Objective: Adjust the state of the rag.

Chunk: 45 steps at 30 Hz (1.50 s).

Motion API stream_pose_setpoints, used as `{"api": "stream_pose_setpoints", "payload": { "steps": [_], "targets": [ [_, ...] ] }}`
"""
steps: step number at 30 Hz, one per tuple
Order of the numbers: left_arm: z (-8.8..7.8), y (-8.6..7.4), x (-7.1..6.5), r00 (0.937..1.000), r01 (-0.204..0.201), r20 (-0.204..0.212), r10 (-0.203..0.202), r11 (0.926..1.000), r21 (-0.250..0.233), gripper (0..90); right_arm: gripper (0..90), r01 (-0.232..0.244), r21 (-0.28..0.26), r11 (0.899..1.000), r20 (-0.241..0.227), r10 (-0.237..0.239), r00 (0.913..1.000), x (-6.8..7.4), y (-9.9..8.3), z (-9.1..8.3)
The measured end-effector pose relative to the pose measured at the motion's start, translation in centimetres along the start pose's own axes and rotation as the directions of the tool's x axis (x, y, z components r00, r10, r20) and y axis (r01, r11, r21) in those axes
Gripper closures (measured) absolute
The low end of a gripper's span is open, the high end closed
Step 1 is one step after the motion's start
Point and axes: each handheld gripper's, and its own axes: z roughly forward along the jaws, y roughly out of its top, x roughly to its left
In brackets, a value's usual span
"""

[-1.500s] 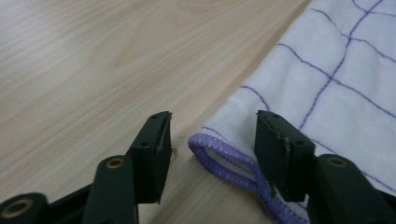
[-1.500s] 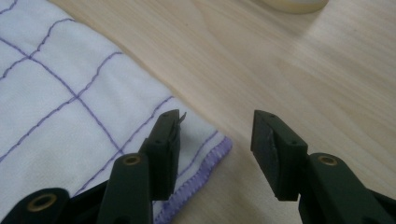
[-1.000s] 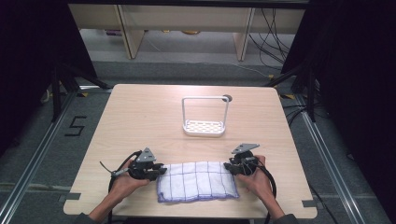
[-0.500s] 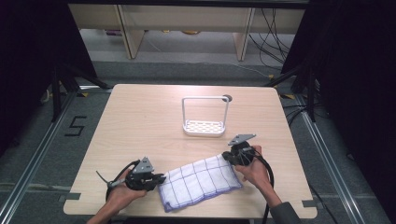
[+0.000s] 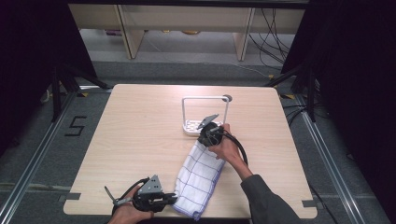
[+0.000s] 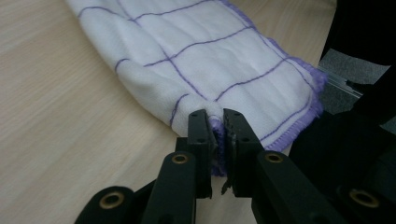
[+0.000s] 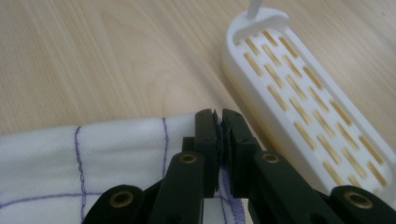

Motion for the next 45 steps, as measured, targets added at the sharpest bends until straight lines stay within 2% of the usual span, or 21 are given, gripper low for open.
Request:
{"api": "stream_pose_setpoints", "payload": {
  "steps": [6, 8, 11, 12, 16, 18, 20, 22, 23, 24, 26, 27, 29, 30, 33, 34, 35, 39, 41, 43, 45],
  "targets": [
    [1.3, 0.7, -1.1, 0.9996, -0.029, 0.004, 0.029, 0.9996, 0.002, 81.2, 85.4, 0.010, 0.002, 1.000, -0.037, -0.010, 0.9993, 0.7, 1.9, 2.3],
    [2.0, 0.9, -1.6, 0.9999, -0.008, 0.015, 0.008, 0.9996, -0.026, 80.5, 84.5, 0.012, -0.009, 1.000, -0.042, -0.013, 0.9990, 1.0, 2.2, 3.0],
    [2.4, 1.1, -1.7, 0.9988, 0.008, 0.049, -0.007, 0.9997, -0.023, 74.2, 72.3, -0.002, -0.021, 1.000, -0.026, 0.002, 0.9997, 1.4, 2.4, 3.3],
    [2.3, 1.1, -1.8, 0.9981, 0.018, 0.060, -0.016, 0.9996, -0.021, 69.4, 67.3, -0.013, -0.048, 0.999, 0.004, 0.013, 0.9999, 1.4, 2.5, 3.1],
    [1.8, 1.5, -1.8, 0.9952, 0.049, 0.088, -0.044, 0.9967, -0.065, 48.4, 58.0, -0.053, -0.123, 0.991, 0.014, 0.055, 0.9984, 1.3, 2.5, 1.1],
    [1.2, 1.9, -1.3, 0.9959, 0.060, 0.072, -0.054, 0.9949, -0.081, 42.0, 55.2, -0.076, -0.165, 0.983, -0.017, 0.074, 0.9971, 0.9, 2.1, -0.6],
    [0.6, 2.3, -0.6, 0.9953, 0.077, 0.068, -0.069, 0.9898, -0.120, 36.8, 52.6, -0.117, -0.178, 0.977, -0.003, 0.118, 0.9930, 0.4, 1.1, -2.0],
    [0.0, 2.9, 0.2, 0.9960, 0.088, 0.028, -0.085, 0.9874, -0.132, 35.2, 50.5, -0.175, -0.183, 0.967, 0.003, 0.178, 0.9840, 0.0, 0.1, -3.0],
    [-0.1, 3.4, 0.9, 0.9963, 0.086, 0.017, -0.084, 0.9870, -0.136, 35.1, 49.0, -0.183, -0.154, 0.971, -0.003, 0.185, 0.9827, -0.4, -0.6, -3.7],
    [-0.2, 3.8, 1.5, 0.9961, 0.084, -0.013, -0.087, 0.9865, -0.141, 35.1, 47.7, -0.224, -0.158, 0.962, 0.002, 0.227, 0.9738, -0.7, -1.4, -4.0],
    [0.0, 4.5, 2.6, 0.9941, 0.092, -0.044, -0.099, 0.9843, -0.151, 35.2, 46.9, -0.239, -0.162, 0.957, 0.025, 0.246, 0.9690, -1.2, -2.5, -4.6],
    [0.1, 4.9, 3.3, 0.9921, 0.102, -0.057, -0.112, 0.9828, -0.154, 35.2, 46.3, -0.269, -0.167, 0.949, 0.018, 0.275, 0.9611, -1.4, -3.1, -4.8],
    [0.5, 5.7, 4.9, 0.9858, 0.143, -0.064, -0.156, 0.9751, -0.170, 34.9, 45.3, -0.283, -0.178, 0.942, 0.028, 0.292, 0.9559, -1.8, -4.3, -5.2],
    [0.6, 6.0, 5.6, 0.9848, 0.149, -0.064, -0.161, 0.9756, -0.161, 33.6, 44.4, -0.300, -0.143, 0.943, 0.024, 0.306, 0.9516, -2.0, -4.8, -5.3],
    [1.3, 6.7, 7.5, 0.9801, 0.147, -0.111, -0.164, 0.9774, -0.152, 32.3, 44.6, -0.310, -0.168, 0.936, 0.046, 0.321, 0.9459, -2.8, -6.0, -5.2],
    [1.5, 6.9, 8.1, 0.9776, 0.153, -0.122, -0.171, 0.9778, -0.143, 32.2, 44.5, -0.336, -0.160, 0.928, 0.042, 0.346, 0.9372, -2.8, -6.1, -5.2],
    [1.8, 7.0, 8.6, 0.9757, 0.157, -0.131, -0.176, 0.9770, -0.145, 32.2, 44.3, -0.320, -0.163, 0.933, 0.055, 0.332, 0.9417, -3.0, -6.2, -5.2],
    [2.9, 7.7, 10.2, 0.9685, 0.174, -0.157, -0.193, 0.9766, -0.125, 31.2, 43.9, -0.345, -0.150, 0.927, 0.064, 0.358, 0.9317, -3.0, -6.4, -5.1],
    [3.5, 8.0, 11.1, 0.9646, 0.181, -0.175, -0.197, 0.9779, -0.105, 31.1, 43.8, -0.330, -0.132, 0.935, 0.065, 0.341, 0.9379, -3.2, -6.4, -5.0],
    [4.0, 8.2, 11.6, 0.9595, 0.193, -0.187, -0.211, 0.9753, -0.106, 30.9, 43.7, -0.355, -0.109, 0.928, 0.079, 0.364, 0.9279, -3.0, -6.5, -4.7],
    [4.3, 8.5, 12.2, 0.9572, 0.202, -0.190, -0.219, 0.9738, -0.105, 30.9, 43.7, -0.359, -0.116, 0.926, 0.083, 0.370, 0.9255, -3.0, -6.5, -4.2]
  ]
}}
